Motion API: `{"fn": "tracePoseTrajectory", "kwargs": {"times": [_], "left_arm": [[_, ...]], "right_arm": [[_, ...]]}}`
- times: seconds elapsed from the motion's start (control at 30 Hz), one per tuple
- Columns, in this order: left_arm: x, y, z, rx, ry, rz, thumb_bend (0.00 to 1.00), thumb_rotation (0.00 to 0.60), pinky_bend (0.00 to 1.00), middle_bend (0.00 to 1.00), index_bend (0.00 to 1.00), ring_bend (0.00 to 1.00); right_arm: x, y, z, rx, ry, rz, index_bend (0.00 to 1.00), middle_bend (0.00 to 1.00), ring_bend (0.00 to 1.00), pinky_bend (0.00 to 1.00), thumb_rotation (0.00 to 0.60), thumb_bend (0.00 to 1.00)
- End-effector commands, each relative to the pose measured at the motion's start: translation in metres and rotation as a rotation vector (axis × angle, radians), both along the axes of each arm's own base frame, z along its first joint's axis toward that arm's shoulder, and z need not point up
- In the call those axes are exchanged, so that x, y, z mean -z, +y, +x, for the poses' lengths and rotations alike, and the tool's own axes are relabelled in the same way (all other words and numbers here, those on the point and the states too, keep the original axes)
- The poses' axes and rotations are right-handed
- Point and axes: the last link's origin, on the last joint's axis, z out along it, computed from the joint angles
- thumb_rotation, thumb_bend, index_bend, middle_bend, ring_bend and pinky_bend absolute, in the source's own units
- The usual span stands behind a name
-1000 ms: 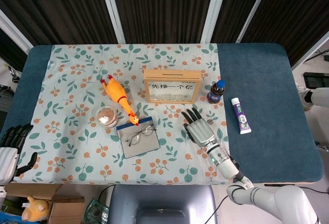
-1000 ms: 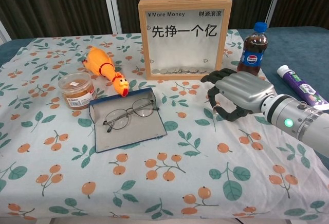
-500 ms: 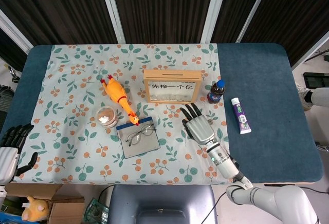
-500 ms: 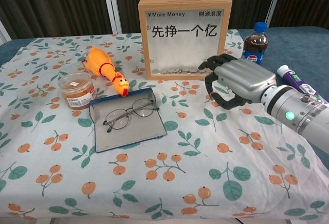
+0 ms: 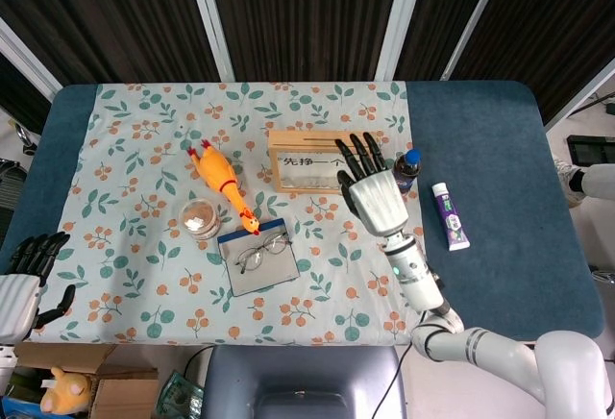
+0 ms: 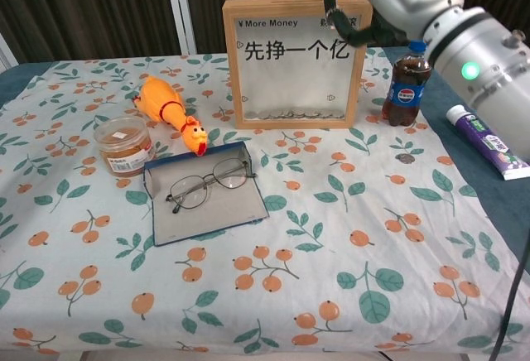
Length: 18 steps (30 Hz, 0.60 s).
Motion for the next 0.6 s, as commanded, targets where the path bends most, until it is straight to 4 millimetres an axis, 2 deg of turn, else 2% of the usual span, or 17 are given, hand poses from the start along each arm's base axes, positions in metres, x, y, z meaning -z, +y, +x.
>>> {"fn": "tracePoseTrajectory", "kwargs": {"times": [0.03, 0.27, 0.4, 0.6], "left_arm": [[0.000, 0.000, 0.000, -0.002, -0.001, 0.000, 0.44, 0.600, 0.01, 0.08, 0.00, 0.01], [-0.003, 0.001, -0.003, -0.014, -0.009, 0.005, 0.45, 0.600, 0.01, 0.08, 0.00, 0.01], [-0.003, 0.001, -0.003, -0.014, -0.011, 0.004, 0.45, 0.600, 0.01, 0.08, 0.00, 0.01], [-0.005, 0.001, -0.004, -0.015, -0.017, 0.006, 0.45, 0.600, 0.01, 0.08, 0.00, 0.01]], "right_arm": [[-0.020, -0.026, 0.035, 0.018, 0.009, -0.077, 0.71, 0.23, 0.01, 0.10, 0.600, 0.69], [-0.033, -0.060, 0.071, 0.092, 0.050, -0.149, 0.70, 0.23, 0.01, 0.10, 0.600, 0.69], [-0.024, -0.073, 0.085, 0.138, 0.104, -0.145, 0.70, 0.23, 0.01, 0.10, 0.600, 0.69], [-0.001, -0.077, 0.092, 0.154, 0.155, -0.115, 0.70, 0.23, 0.01, 0.10, 0.600, 0.69]]}}
